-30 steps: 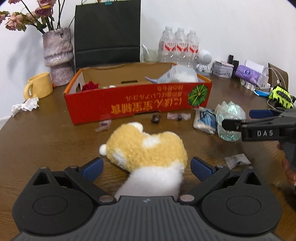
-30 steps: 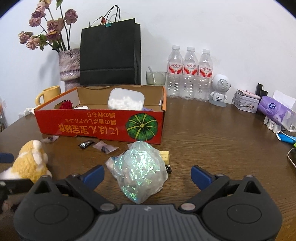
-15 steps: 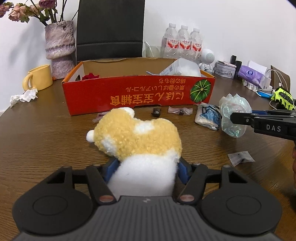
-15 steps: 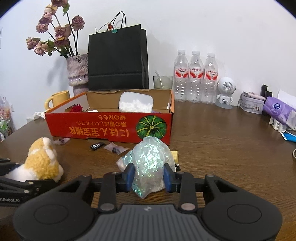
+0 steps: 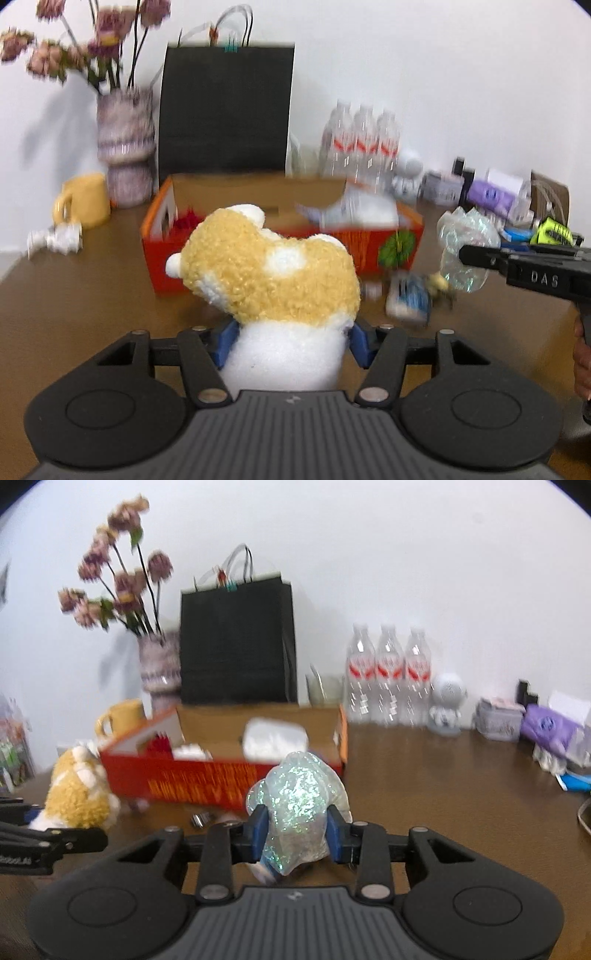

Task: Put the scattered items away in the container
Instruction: 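Place the plush lamb and iridescent bag into the box and release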

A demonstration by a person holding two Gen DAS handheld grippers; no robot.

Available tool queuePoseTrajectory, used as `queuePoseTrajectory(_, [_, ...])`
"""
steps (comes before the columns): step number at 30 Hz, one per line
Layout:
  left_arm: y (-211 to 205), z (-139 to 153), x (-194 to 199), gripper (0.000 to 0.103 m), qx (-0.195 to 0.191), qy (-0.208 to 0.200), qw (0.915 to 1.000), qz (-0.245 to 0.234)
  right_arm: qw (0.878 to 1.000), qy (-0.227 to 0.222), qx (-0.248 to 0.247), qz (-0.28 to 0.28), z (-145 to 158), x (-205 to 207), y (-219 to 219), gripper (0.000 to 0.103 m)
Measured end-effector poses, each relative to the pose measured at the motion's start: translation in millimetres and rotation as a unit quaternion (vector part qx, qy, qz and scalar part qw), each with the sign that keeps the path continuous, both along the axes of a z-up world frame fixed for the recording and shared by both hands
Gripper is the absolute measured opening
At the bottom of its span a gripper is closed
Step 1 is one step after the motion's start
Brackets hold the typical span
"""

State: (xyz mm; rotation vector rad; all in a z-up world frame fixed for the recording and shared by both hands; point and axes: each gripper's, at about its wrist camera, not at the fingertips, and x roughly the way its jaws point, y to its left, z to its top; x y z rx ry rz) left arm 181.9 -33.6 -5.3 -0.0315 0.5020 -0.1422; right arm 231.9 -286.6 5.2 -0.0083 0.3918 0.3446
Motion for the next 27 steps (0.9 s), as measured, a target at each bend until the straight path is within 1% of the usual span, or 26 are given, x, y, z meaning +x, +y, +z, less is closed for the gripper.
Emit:
queuePoseTrajectory(5, [6.6,37.2,28.4,0.060,0.009,-0.054,0.9985,0.005,1.000,-0.025,-0.001,0.019,33.6,29.2,20.5,0.031])
queuePoseTrajectory(7, [10.1,46.6,45.9,0.060,0.006,-0.067,0.9977,0.013,0.999,-0.032,-0.005,0.025,43.1,45.8,35.1,0.031])
queuePoseTrajectory(9, [14.2,49.4,65.8,0.060,-0.002,-0.070,0.9973,0.020,0.999,-0.034,-0.004,0.029,48.3,64.2,50.2,0.031])
queuePoseTrajectory(14, [27.1,41.5,113.3,0.060,-0.009,-0.056,0.9980,0.030,0.999,-0.016,0.003,0.038,41.1,112.3,80.9,0.031])
queuePoseTrajectory(18, [37.6,26.2,149.4,0.060,-0.019,-0.037,0.9984,0.039,0.999,0.011,-0.011,0.043,27.5,150.5,99.2,0.031])
queuePoseTrajectory(20, [42.5,19.8,165.1,0.060,-0.018,-0.022,0.9989,0.039,0.998,0.019,-0.027,0.044,20.7,162.0,104.7,0.032])
queuePoseTrajectory(24, [47.6,12.1,182.2,0.061,-0.009,-0.010,0.9990,0.043,0.998,0.033,-0.038,0.047,14.6,178.1,110.3,0.032])
queuePoseTrajectory(26, [48.8,8.6,188.0,0.062,-0.004,-0.002,0.9990,0.044,0.997,0.034,-0.046,0.045,12.7,181.0,112.3,0.037])
queuePoseTrajectory(27, [48.9,6.8,190.0,0.067,-0.001,0.003,0.9990,0.045,0.997,0.034,-0.049,0.044,11.9,182.2,113.0,0.039])
